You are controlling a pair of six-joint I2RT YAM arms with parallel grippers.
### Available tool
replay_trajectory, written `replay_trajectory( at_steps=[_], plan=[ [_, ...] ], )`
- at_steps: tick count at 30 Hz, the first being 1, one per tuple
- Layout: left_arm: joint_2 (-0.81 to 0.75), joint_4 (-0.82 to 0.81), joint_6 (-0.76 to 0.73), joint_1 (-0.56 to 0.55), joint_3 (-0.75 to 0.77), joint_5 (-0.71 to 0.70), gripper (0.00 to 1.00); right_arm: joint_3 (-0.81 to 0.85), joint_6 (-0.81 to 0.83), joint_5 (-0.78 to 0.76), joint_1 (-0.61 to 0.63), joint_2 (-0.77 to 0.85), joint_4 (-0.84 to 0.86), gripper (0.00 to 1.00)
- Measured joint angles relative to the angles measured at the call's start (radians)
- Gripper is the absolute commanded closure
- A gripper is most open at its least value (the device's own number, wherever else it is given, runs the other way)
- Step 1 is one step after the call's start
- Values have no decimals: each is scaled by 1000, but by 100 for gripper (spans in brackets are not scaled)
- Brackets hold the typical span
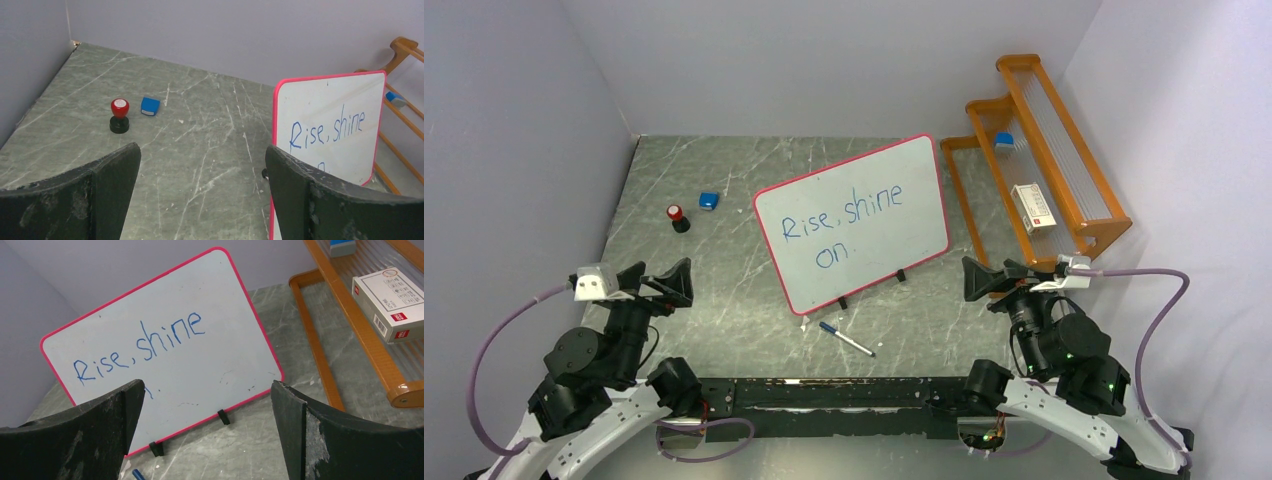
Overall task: Write a sentence on the whiteboard
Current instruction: Reset both arms
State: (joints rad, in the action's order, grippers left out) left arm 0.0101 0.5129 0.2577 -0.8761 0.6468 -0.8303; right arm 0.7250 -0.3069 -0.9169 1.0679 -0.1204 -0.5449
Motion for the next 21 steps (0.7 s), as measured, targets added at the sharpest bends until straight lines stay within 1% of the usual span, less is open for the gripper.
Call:
replay_trajectory(
  at_steps=[21],
  plan=[
    [0,-15,-28,19,-12,0,3,-14,6,0,0,-8,8,0]
  ],
)
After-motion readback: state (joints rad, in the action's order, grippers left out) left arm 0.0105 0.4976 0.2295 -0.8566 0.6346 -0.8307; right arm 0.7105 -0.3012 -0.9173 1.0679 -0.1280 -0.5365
